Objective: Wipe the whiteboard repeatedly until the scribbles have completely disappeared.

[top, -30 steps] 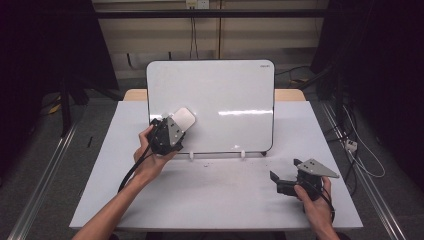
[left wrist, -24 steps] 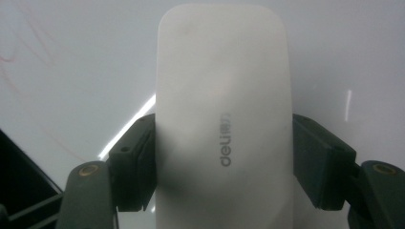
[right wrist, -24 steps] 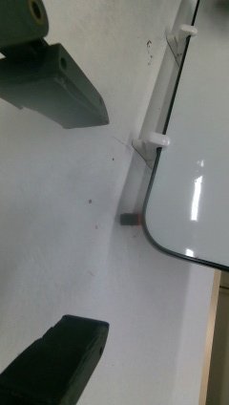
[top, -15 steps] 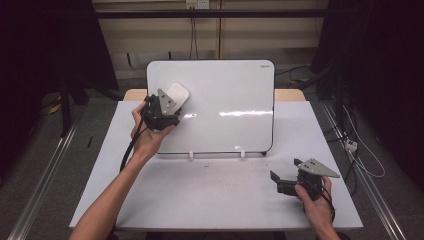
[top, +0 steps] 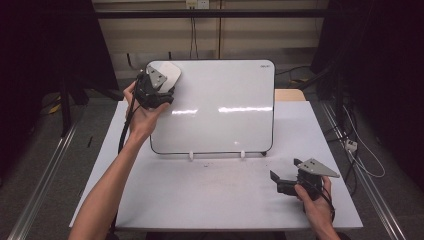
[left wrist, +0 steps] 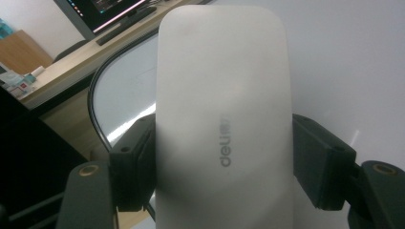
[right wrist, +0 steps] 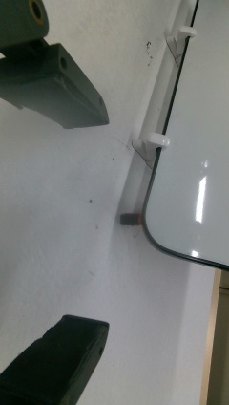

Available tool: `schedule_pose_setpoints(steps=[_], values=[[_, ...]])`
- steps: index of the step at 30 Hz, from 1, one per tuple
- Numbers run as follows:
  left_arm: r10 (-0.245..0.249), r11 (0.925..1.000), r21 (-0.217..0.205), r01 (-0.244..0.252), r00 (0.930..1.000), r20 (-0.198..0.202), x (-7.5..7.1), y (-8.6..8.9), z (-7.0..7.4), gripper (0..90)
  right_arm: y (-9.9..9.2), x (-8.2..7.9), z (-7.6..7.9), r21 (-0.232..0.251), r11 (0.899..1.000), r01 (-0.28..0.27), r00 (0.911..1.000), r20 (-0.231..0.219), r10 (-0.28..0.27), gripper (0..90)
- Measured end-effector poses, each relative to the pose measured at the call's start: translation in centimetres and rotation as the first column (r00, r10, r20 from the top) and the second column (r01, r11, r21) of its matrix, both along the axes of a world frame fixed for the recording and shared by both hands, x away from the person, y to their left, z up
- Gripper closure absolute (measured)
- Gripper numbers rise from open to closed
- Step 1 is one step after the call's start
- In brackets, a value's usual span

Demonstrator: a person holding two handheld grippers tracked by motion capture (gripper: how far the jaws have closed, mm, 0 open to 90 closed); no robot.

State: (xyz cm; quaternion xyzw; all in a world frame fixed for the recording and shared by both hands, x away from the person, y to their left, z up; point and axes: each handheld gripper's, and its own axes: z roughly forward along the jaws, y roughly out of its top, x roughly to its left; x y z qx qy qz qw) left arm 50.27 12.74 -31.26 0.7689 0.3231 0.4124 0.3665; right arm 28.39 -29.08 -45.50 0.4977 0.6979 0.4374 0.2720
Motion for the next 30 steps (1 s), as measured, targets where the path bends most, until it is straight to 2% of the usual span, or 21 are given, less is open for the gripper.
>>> schedule_pose_setpoints(steps=[4,7,10,13,17,22,25,28,30], values=[[0.005,0.9999,-0.014,-0.005,1.0000,-0.005,-0.3,0.0,-0.5,31.2,0.0,0.0,0.0,0.000,1.000,0.001,1.0000,0.000,-0.001,4.2],[-0.016,0.9998,-0.010,0.016,0.9999,-0.001,-0.9,0.0,-1.3,31.2,0.0,-0.1,0.0,-0.002,1.000,0.001,1.0000,0.001,-0.001,4.2],[-0.041,0.9991,0.010,0.041,0.9991,-0.009,-1.8,0.2,-2.6,31.2,0.0,-0.1,0.0,-0.002,1.000,0.001,1.0000,0.002,-0.001,4.2],[-0.057,0.9984,0.003,0.057,0.9983,-0.015,-2.7,0.3,-4.0,31.2,0.0,-0.1,0.0,-0.001,1.000,0.002,1.0000,0.000,-0.002,4.2],[-0.098,0.9938,0.050,0.099,0.9949,-0.022,-4.3,0.1,-5.4,31.1,0.1,0.0,0.0,-0.005,1.000,0.000,1.0000,0.000,0.000,4.2],[-0.113,0.9910,0.069,0.115,0.9931,-0.032,-6.0,0.2,-7.2,31.1,0.1,0.0,0.0,-0.005,1.000,0.003,1.0000,-0.001,-0.003,4.2],[-0.116,0.9905,0.072,0.117,0.9930,-0.022,-6.3,0.1,-7.3,31.1,0.1,0.0,0.0,-0.008,1.000,0.000,1.0000,0.001,0.000,4.2],[-0.119,0.9899,0.073,0.122,0.9921,-0.040,-5.9,0.1,-7.0,31.2,0.2,0.0,0.0,-0.008,1.000,-0.002,1.0000,0.001,0.002,4.2],[-0.118,0.9898,0.075,0.121,0.9922,-0.038,-5.6,0.2,-6.7,31.2,0.1,0.1,0.0,-0.009,1.000,-0.002,1.0000,0.002,0.002,4.2]])
